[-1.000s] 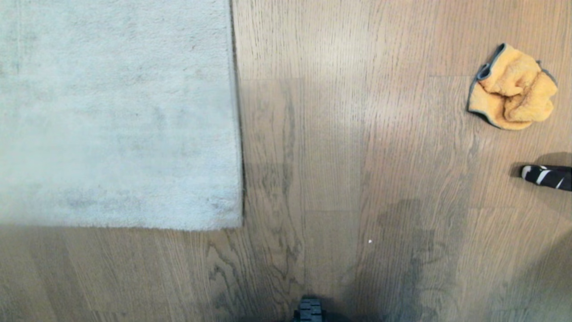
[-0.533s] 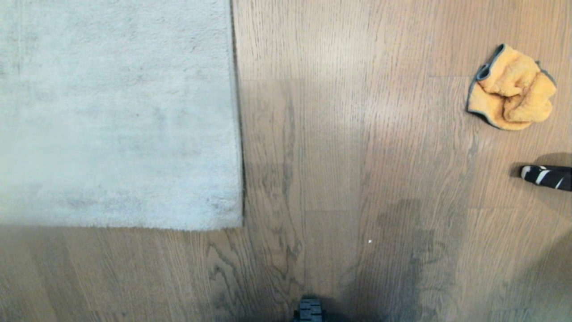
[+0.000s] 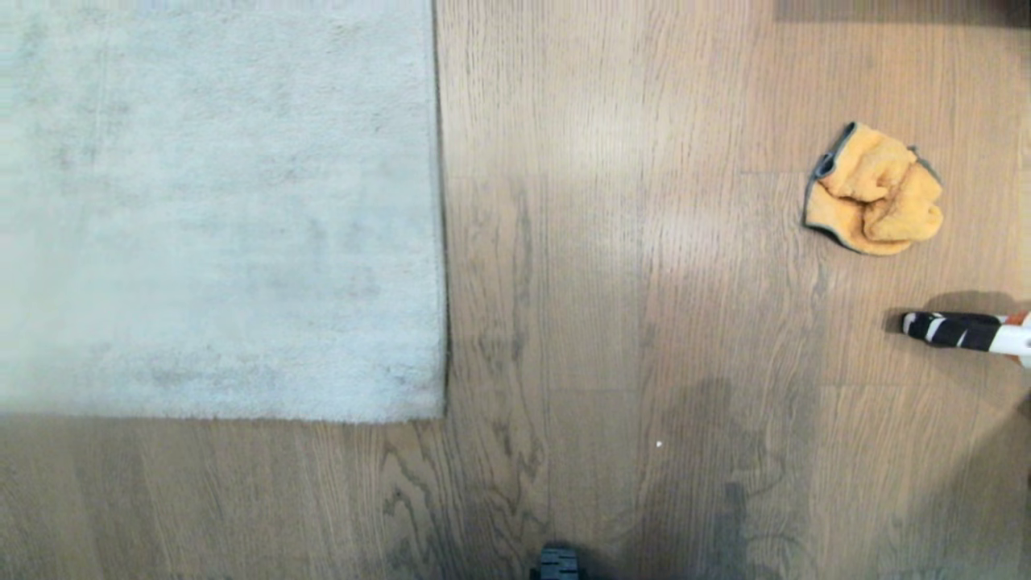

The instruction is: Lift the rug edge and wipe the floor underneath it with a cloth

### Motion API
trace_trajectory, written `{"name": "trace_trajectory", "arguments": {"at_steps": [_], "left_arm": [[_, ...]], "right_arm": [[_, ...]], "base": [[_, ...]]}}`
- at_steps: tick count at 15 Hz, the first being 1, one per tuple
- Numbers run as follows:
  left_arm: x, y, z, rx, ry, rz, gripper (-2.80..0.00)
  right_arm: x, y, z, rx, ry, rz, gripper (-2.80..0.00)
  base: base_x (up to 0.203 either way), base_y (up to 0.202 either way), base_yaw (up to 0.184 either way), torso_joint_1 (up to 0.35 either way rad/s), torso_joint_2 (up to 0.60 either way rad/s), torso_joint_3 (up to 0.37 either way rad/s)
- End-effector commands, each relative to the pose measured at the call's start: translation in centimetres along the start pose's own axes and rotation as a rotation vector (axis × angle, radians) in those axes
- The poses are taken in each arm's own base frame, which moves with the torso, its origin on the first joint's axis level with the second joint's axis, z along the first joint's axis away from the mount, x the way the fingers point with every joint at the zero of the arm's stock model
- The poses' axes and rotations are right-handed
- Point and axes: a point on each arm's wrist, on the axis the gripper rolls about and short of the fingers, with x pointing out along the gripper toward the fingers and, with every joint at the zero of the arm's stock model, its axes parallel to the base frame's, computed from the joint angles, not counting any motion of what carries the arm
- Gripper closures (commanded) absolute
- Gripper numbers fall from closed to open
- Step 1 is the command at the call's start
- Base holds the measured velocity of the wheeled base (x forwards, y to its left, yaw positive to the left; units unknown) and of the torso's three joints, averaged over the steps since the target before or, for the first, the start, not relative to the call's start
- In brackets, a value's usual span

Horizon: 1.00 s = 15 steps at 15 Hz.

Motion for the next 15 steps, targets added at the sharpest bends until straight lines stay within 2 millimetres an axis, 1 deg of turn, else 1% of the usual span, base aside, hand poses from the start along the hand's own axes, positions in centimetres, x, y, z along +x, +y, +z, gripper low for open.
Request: {"name": "trace_trajectory", "arguments": {"at_steps": [1,15], "left_arm": [[0.0,0.0,0.0,-0.002,0.0,0.001,0.0],[0.0,0.01,0.02,-0.018,-0.002,0.004,0.0]], "right_arm": [[0.02,0.0,0.01,-0.001,0.003,0.0,0.0],[0.02,0.0,0.01,-0.001,0.003,0.0,0.0]], "base": [[0.0,0.0,0.0,0.002,0.01,0.207],[0.0,0.0,0.0,0.001,0.0,0.2]]}}
